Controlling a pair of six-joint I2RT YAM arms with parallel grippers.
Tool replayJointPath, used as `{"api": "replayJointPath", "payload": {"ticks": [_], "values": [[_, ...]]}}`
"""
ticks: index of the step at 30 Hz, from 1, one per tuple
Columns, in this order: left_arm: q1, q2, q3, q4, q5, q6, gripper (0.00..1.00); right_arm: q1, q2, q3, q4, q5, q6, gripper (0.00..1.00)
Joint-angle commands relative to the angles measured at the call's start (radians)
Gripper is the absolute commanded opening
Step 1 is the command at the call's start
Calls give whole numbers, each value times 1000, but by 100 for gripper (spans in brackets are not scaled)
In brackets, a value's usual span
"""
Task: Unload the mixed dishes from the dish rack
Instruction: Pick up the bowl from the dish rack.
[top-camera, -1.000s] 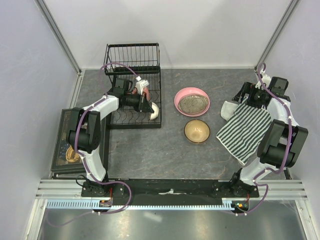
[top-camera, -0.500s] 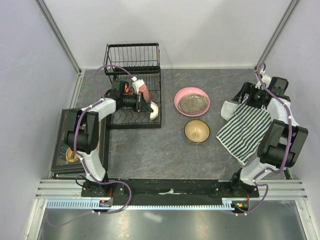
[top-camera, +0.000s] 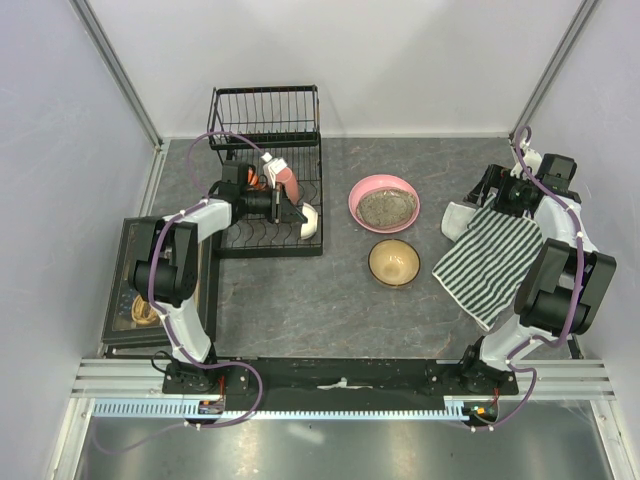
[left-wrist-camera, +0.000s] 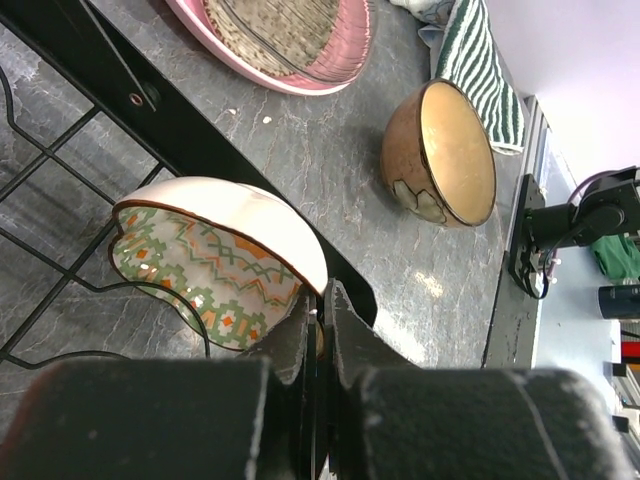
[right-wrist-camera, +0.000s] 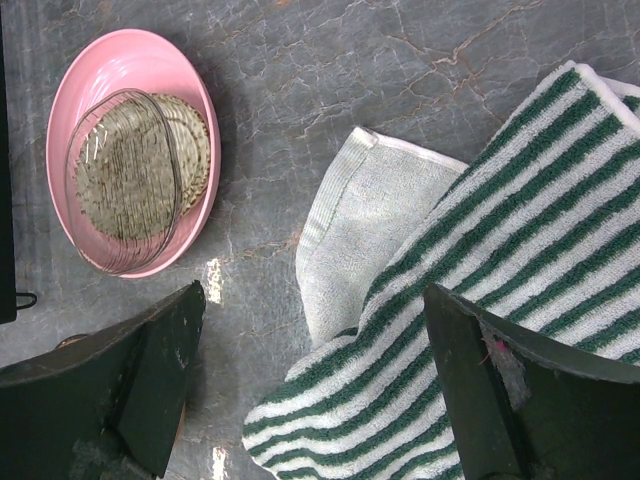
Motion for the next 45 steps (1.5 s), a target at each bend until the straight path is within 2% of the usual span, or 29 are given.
{"api": "replayJointPath", "payload": {"ticks": [1, 17, 38, 45], "values": [[19, -6, 14, 157, 113, -72, 2, 1, 9, 15, 10, -2, -21, 98], [19, -12, -118, 402, 58, -182, 2, 1, 18, 16, 9, 3, -24, 98], [18, -28, -174, 588, 79, -341, 2, 1, 25, 18, 4, 3, -27, 98], [18, -58, -182, 600, 85, -350, 2, 1, 27, 19, 3, 3, -32, 98]]}}
